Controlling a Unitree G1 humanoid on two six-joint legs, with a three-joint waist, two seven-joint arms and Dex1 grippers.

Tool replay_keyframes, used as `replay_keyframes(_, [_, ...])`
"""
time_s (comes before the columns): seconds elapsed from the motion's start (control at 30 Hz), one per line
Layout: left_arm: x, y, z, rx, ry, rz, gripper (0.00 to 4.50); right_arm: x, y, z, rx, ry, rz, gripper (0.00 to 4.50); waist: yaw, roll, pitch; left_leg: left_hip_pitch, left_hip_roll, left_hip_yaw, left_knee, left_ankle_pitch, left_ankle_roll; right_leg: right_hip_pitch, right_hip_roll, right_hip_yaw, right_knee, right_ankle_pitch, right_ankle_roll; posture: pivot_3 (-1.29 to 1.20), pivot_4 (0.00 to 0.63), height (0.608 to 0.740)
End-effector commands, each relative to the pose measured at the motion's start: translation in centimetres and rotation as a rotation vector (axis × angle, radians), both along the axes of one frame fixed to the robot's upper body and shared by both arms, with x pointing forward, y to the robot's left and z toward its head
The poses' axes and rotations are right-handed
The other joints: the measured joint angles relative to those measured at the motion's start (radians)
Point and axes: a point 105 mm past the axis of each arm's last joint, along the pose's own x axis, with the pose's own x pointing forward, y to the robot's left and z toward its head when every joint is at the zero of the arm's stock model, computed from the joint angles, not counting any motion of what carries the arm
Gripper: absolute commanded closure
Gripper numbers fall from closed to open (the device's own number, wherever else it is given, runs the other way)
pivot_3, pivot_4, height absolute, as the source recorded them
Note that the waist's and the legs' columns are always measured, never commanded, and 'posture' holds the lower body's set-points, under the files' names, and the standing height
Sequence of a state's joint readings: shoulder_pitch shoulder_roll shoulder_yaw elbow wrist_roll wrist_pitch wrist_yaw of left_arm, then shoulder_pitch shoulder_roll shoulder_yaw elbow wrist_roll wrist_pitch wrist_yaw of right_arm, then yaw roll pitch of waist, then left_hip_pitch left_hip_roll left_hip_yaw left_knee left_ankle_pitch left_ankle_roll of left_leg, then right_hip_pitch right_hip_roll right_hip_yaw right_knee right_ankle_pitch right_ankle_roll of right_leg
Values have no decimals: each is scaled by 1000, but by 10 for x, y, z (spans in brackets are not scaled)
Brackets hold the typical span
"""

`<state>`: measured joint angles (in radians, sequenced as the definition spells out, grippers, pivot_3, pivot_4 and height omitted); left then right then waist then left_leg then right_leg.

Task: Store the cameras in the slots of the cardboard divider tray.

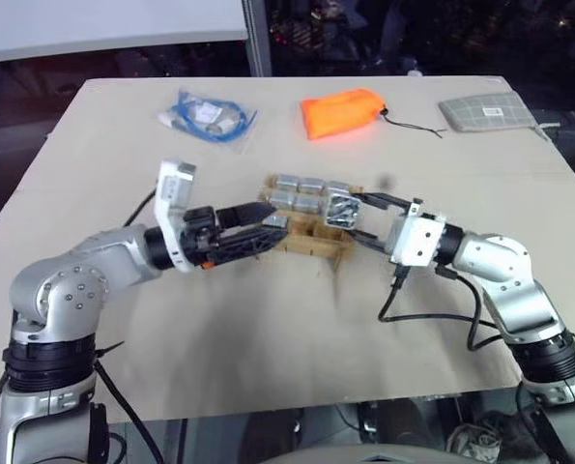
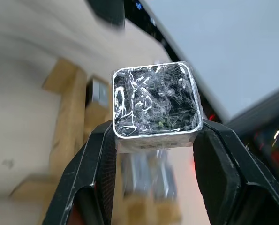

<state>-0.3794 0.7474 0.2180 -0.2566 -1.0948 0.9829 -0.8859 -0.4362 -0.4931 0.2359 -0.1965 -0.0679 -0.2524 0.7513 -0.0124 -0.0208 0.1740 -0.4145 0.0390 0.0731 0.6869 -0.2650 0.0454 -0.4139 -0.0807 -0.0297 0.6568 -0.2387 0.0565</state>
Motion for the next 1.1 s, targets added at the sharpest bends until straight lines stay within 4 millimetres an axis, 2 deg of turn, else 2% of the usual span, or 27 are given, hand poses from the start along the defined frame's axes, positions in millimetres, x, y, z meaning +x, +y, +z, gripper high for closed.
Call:
replay_keyframes(0.03, [-1,-7,4,1,-13,-27,0,-8,11,17,23,-129,50,2686,1,0,0,0,0,0,0,0,0,0,0,0,0,0,0,0,150,740])
replay_keyframes(0.53, [1,-17,9,-23,-16,-76,0,-23,32,15,-15,-222,142,2686,0,0,0,0,0,0,0,0,0,0,0,0,0,0,0,0,150,740])
replay_keyframes(0.63, [1,-19,6,-9,-4,-82,746,-24,34,16,-14,-232,150,2686,1,0,0,0,0,0,0,0,0,0,-1,0,0,0,0,0,150,740])
replay_keyframes(0.7, [1,-19,6,-4,-1,-84,1576,-25,35,18,-12,-238,152,2686,1,0,0,0,0,0,0,0,0,0,-1,0,0,0,0,0,150,740])
replay_keyframes(0.83, [2,-19,6,-5,-2,-91,3617,-25,36,19,-6,-242,149,2686,1,0,0,0,0,0,0,0,0,0,0,0,0,0,0,0,150,740])
replay_keyframes(0.87, [2,-19,6,-1,-3,-91,3755,-25,36,19,-6,-243,148,2686,1,0,0,0,0,0,0,0,-1,0,0,-1,0,0,0,0,150,740])
replay_keyframes(1.1, [8,-20,8,12,-45,-83,3734,-21,35,22,7,-222,116,2686,1,0,0,0,-1,0,0,0,-1,0,0,-1,0,0,0,0,150,740])
